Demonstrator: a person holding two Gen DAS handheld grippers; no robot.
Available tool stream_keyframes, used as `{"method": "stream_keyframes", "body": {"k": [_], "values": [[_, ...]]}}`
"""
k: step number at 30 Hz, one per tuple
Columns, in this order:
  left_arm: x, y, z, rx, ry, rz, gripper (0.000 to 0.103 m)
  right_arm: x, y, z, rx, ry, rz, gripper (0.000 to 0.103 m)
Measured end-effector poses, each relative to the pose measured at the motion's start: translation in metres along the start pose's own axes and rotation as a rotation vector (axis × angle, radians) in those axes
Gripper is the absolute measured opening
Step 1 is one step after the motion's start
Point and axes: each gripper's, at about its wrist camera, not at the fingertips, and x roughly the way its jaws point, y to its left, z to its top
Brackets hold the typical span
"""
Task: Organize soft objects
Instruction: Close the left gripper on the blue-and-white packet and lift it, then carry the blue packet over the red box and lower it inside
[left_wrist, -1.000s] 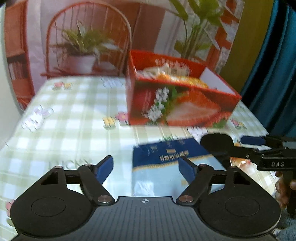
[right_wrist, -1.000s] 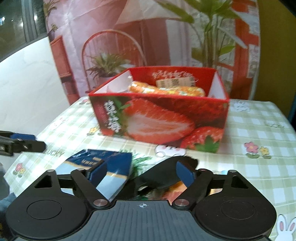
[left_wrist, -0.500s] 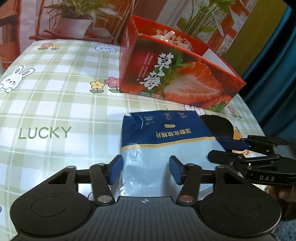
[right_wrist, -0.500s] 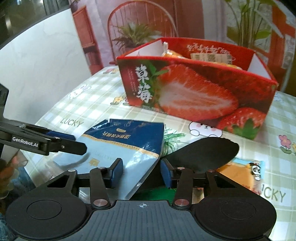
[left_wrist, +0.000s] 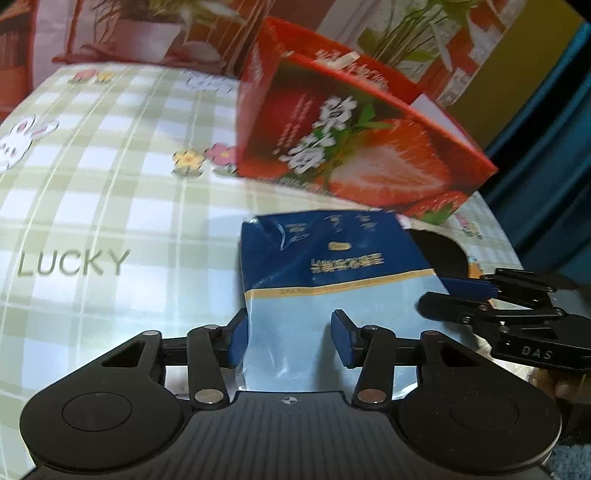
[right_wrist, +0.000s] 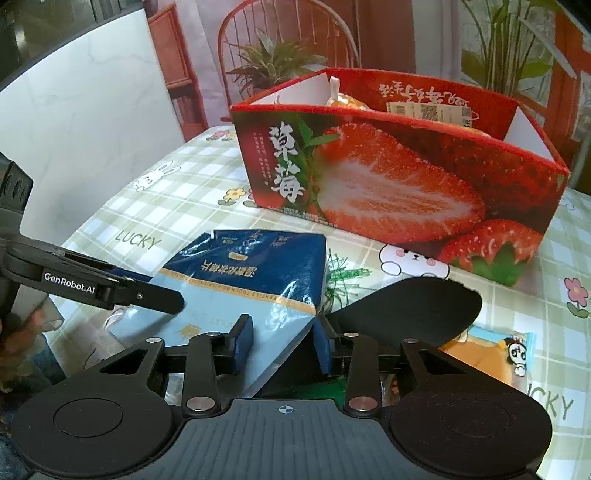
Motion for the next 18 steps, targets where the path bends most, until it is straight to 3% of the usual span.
{"method": "stream_keyframes", "body": {"k": [4, 6, 8, 18], "values": [[-0.011, -0.010, 0.012, 0.023, -0.047, -0.013, 0.040, -0.009, -0.001, 0.006, -0.012, -0.028, 0.003, 0.024], [-0.016, -0.016, 0.017, 0.044, -0.071, -0.002, 0.031, -0.013, -0.002, 0.008, -0.016, -0.045, 0.003, 0.021], [-0.022, -0.022, 0.023, 0.057, -0.093, 0.003, 0.029, -0.018, -0.004, 0.012, -0.020, -0.065, -0.004, 0.016], [-0.052, -0.066, 0.062, 0.159, -0.233, -0.031, 0.029, -0.057, -0.018, 0.038, -0.062, -0.211, -0.051, 0.015]]}}
